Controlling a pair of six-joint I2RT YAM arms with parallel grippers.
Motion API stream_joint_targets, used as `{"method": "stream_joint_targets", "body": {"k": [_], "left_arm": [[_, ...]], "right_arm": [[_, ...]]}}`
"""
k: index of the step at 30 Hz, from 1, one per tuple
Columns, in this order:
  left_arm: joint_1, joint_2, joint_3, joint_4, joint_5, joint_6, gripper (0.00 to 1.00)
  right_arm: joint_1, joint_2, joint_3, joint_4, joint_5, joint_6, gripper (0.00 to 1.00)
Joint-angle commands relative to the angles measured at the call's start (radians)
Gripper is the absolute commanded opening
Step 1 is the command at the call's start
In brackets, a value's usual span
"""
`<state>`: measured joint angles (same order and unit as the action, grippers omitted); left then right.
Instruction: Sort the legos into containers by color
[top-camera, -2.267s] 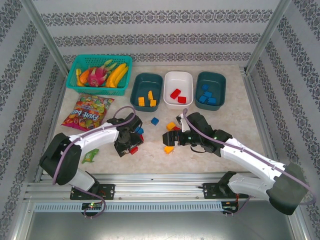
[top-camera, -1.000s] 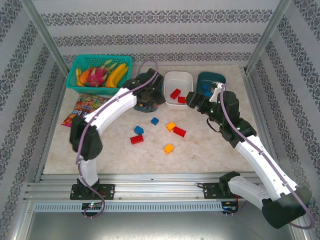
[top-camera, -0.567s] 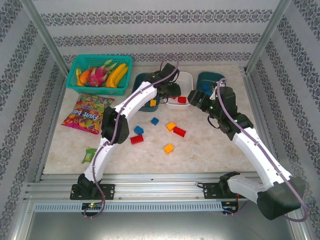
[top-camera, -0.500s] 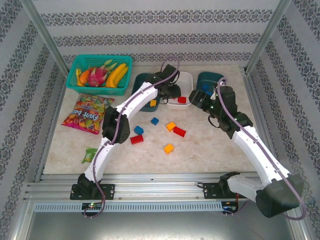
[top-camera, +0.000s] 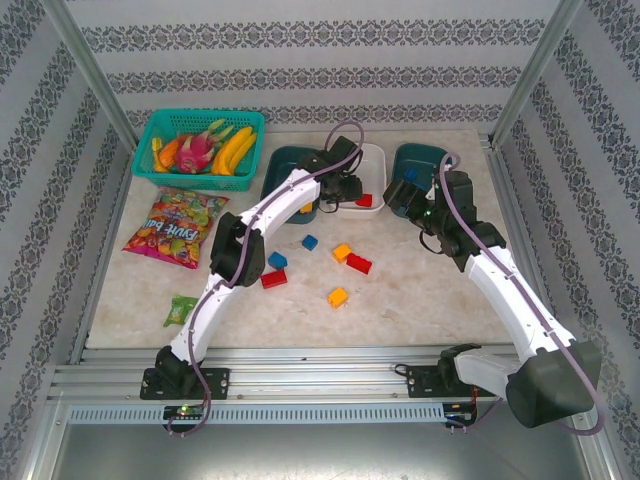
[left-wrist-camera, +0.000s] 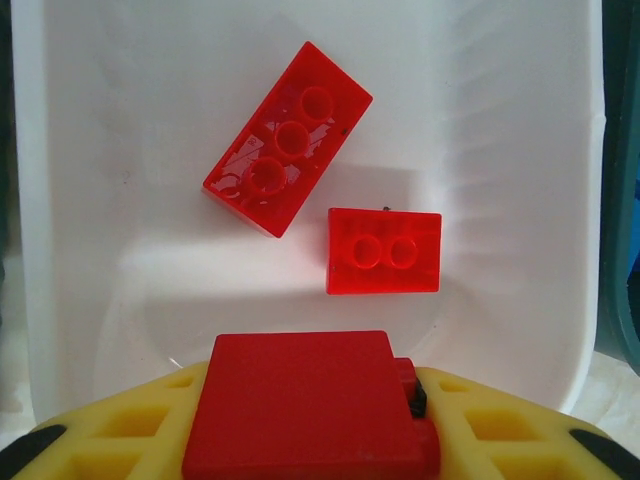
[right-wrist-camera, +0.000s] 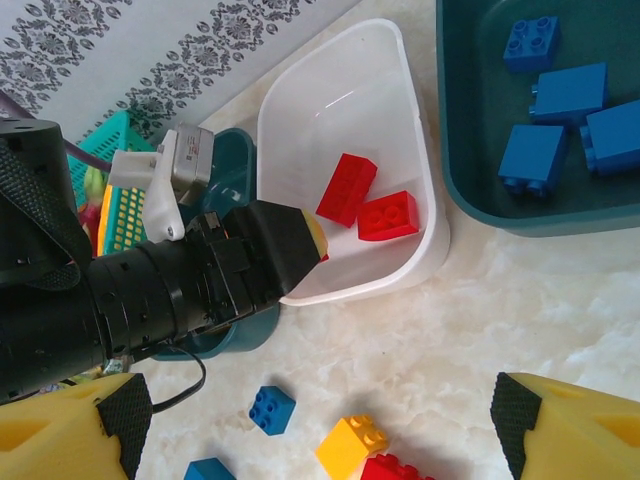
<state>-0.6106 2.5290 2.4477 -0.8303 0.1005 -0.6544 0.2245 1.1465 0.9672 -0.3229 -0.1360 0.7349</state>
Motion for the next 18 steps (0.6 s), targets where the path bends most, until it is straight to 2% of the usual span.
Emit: {"method": "stream_joint_targets", "body": {"k": [1, 9, 18], "left_arm": [[-0.012, 0.034, 0.039, 0.007, -0.003, -0.003, 0.50], [-0.014, -0.005, 0.100, -0.011, 0.013, -0.036, 0.67], [-0.011, -0.190, 0.083, -0.069, -0.060, -0.088, 0.67]], "right_arm": [[-0.008, -0.001, 0.012, -0.010, -0.013, 0.014, 0.90], [-0.008, -0.017, 0.013, -0.028, -0.017, -0.015, 0.91], [0.025, -0.054, 0.046, -0.135, 0.022, -0.143, 0.89]]}}
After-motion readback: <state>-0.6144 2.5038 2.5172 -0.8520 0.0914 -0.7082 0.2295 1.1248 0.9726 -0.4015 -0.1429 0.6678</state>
